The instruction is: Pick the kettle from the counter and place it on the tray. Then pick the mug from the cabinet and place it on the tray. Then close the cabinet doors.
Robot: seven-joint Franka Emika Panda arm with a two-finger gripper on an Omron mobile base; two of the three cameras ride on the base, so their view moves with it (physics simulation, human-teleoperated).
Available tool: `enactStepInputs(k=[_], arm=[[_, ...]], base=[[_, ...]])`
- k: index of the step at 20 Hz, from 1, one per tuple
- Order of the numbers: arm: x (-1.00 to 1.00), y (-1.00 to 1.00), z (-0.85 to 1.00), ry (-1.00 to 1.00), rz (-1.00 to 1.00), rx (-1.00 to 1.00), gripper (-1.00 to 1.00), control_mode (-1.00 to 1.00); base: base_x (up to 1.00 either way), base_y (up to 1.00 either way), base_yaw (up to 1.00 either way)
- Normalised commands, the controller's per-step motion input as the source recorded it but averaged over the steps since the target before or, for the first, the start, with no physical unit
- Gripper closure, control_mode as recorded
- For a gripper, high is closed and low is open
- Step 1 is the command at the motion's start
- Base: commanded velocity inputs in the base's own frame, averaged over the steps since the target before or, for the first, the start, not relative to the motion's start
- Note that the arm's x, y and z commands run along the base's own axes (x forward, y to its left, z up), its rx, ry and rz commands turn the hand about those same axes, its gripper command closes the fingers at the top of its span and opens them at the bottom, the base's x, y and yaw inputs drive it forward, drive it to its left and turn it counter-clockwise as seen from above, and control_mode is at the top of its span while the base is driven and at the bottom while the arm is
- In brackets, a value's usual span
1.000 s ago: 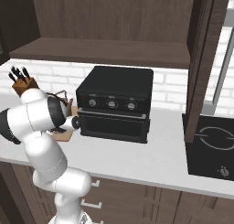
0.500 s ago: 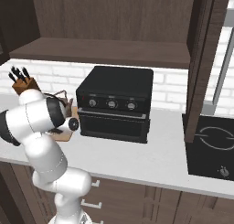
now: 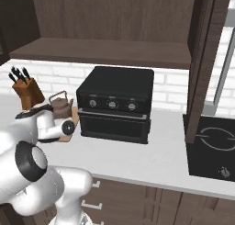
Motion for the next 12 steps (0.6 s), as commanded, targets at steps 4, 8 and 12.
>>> enactStepInputs(k=[4,8,12], arm=[[-0.56,-0.33,1.00,0.13,-0.11,-0.01,-1.00,-1.00],[-0.39,-0.27,1.00,0.33,-0.17,-0.06,-1.00,-1.00],[-0.23,-0.21,1.00,0.54,-0.25,-0.14,-1.00,-1.00]], base=[[0.00,0.00,0.00],[0.00,0.00,0.00],[0.00,0.00,0.00]])
